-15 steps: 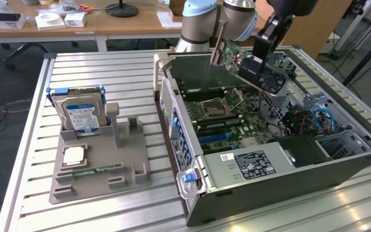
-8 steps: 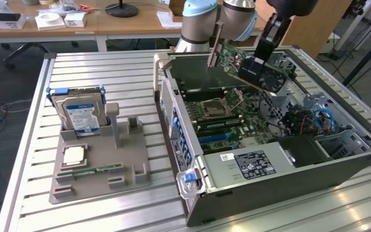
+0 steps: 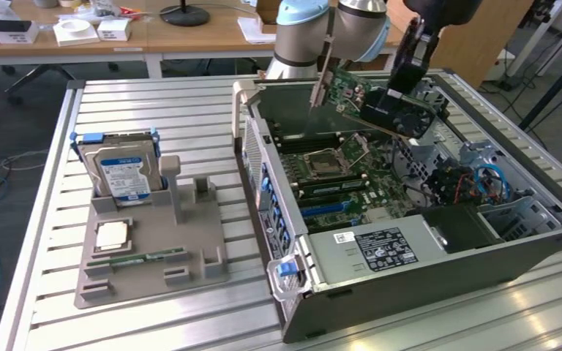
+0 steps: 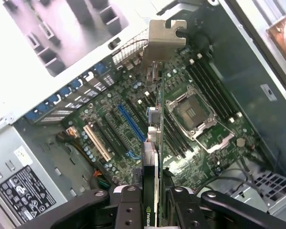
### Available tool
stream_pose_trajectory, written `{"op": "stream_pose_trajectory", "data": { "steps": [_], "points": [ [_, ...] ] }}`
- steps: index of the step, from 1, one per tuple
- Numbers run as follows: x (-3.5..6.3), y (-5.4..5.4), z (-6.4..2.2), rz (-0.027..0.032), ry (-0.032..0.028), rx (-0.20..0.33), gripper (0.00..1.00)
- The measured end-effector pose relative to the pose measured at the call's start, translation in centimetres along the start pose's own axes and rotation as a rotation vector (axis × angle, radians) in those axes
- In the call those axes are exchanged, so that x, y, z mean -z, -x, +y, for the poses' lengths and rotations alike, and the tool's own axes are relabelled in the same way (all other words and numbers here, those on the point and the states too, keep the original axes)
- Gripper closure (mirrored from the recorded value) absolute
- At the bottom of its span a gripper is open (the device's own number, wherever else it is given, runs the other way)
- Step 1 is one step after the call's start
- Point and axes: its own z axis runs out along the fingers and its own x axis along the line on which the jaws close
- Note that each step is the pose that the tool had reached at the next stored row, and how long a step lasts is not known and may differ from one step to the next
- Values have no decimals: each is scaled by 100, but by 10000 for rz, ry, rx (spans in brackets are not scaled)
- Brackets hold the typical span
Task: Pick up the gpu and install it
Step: 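Insert the gpu into the slot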
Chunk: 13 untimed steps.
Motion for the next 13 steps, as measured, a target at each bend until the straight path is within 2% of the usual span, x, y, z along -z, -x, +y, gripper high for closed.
{"op": "stream_pose_trajectory", "data": {
  "steps": [13],
  "points": [
    [-11, 0, -1, 148, 45, 2362, 74]
  ]
}}
